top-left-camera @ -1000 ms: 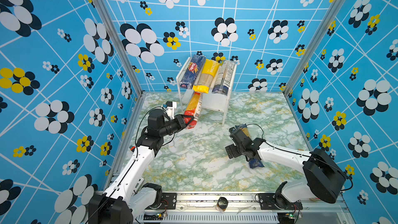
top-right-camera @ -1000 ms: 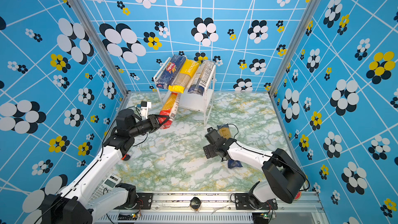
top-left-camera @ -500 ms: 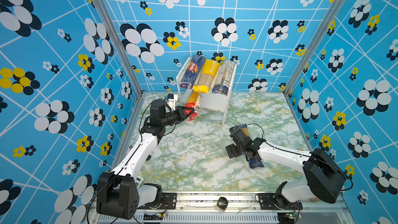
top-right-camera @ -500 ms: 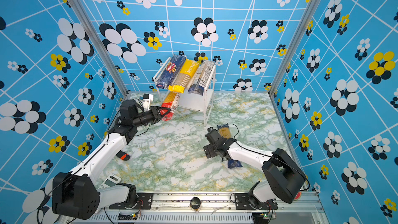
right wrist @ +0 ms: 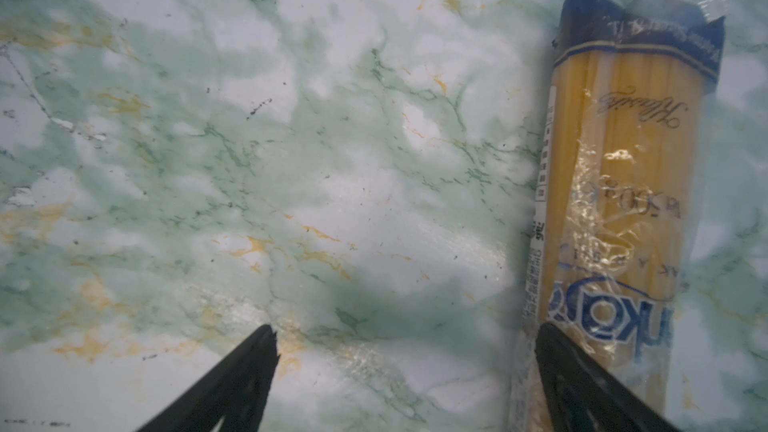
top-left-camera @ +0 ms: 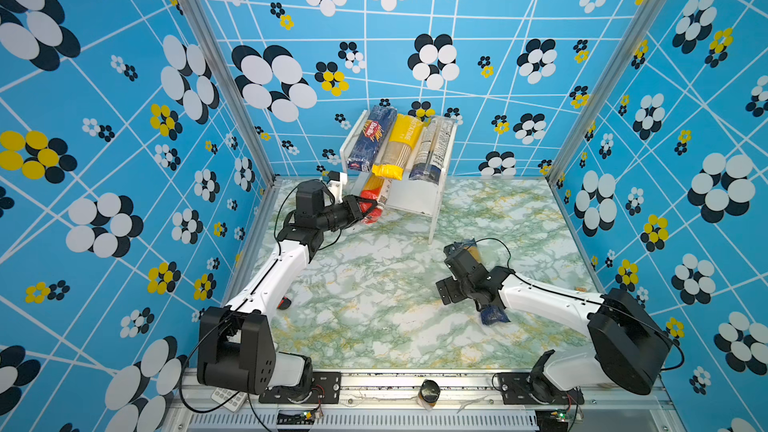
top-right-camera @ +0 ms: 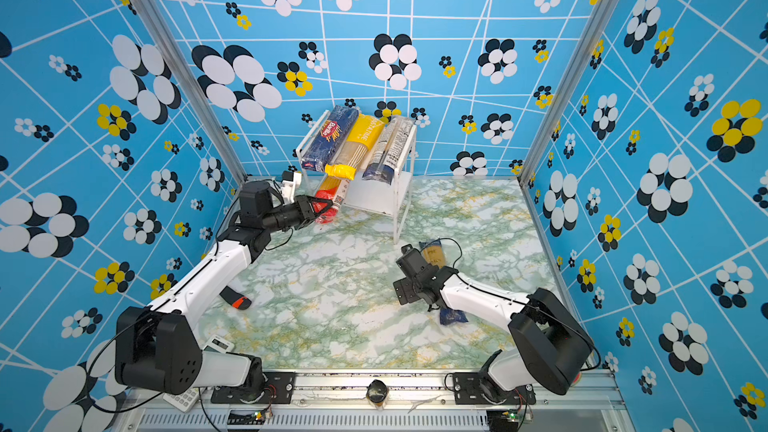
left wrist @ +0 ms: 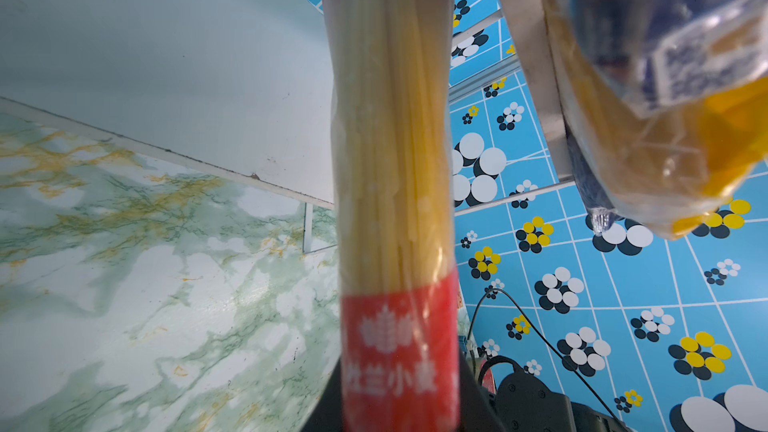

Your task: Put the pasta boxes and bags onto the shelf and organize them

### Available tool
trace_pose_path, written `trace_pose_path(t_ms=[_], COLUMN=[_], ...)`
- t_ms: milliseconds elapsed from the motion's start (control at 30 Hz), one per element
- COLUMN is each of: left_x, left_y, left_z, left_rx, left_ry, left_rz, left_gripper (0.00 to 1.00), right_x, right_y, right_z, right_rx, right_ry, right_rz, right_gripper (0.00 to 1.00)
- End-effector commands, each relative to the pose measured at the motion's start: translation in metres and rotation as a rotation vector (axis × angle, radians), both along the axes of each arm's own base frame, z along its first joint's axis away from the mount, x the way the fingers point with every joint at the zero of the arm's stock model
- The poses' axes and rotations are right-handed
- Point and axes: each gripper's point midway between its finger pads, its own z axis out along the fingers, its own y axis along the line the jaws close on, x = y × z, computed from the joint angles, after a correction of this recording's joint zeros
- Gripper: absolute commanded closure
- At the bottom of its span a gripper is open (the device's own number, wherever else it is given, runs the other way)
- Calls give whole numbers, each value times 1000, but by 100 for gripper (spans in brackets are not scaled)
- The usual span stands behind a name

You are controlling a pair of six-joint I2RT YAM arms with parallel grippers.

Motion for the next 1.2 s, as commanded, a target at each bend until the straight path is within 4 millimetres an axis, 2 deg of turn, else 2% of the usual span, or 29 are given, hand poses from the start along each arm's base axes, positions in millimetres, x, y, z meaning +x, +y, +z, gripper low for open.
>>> trace_pose_path(t_ms=[0,333,867,1167], left_x=[7,12,35,36], left_y=[-1,-3,4,4], left_z=[77,68,54,46], left_rx=[4,2,112,117], left_ry=[-337,-327,-327,-322], left_rz=[-38,-41,10,15], left_gripper=[100,100,100,100], right_x=[-2,-2,-3,-2], right_y=[-9,-10,-12,-10], right_z=[0,0,-1,-4], right_rx=[-16,-17,-23,-22], right_ry=[-4,-4,-6,0], right_rz=[-20,-22,-22,-18], right_gripper=[1,1,1,1])
